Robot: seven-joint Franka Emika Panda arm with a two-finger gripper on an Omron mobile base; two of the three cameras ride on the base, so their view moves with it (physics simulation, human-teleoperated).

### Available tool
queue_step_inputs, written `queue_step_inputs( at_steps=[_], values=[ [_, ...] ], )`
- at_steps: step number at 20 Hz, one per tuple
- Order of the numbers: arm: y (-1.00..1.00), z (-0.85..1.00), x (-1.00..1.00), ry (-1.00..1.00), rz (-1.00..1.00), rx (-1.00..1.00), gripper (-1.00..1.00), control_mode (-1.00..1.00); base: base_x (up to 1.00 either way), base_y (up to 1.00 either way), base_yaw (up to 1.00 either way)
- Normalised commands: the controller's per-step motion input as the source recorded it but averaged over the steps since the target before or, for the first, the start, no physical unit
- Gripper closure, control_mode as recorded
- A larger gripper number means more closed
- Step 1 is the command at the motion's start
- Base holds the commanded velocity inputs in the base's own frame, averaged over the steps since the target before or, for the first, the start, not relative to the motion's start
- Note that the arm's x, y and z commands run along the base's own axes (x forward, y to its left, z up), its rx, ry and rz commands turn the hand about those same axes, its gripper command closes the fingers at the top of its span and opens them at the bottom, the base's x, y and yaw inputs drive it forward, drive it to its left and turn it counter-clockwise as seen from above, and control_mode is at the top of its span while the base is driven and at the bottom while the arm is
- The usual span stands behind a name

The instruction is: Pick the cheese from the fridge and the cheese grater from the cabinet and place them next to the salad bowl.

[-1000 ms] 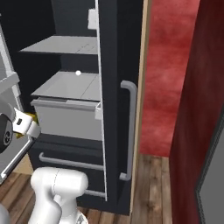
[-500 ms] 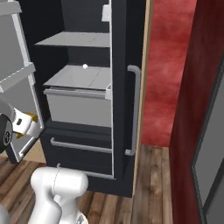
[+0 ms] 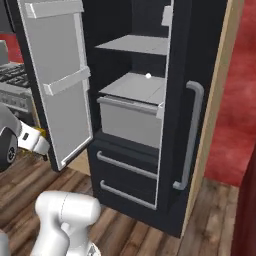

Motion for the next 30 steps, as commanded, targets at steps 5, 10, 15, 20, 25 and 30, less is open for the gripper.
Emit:
queue_step_inputs(
  at_steps=[5, 10, 15, 20, 25, 30],
  values=[
    [0.00, 0.00, 0.00, 0.00, 0.00, 0.00, 1.00, 1.00, -0.12, 0.01, 0.78],
    [0.00, 0.00, 0.00, 0.00, 0.00, 0.00, 1.00, 1.00, 0.09, 0.22, 0.54],
    [0.00, 0.00, 0.00, 0.00, 0.00, 0.00, 1.00, 1.00, 0.56, 0.30, 0.29],
    [0.00, 0.00, 0.00, 0.00, 0.00, 0.00, 1.00, 1.00, 0.80, 0.31, 0.10],
    [0.00, 0.00, 0.00, 0.00, 0.00, 0.00, 1.00, 1.00, 0.86, 0.28, 0.07],
    [0.00, 0.00, 0.00, 0.00, 0.00, 0.00, 1.00, 1.00, 0.86, 0.28, 0.07]
  ],
)
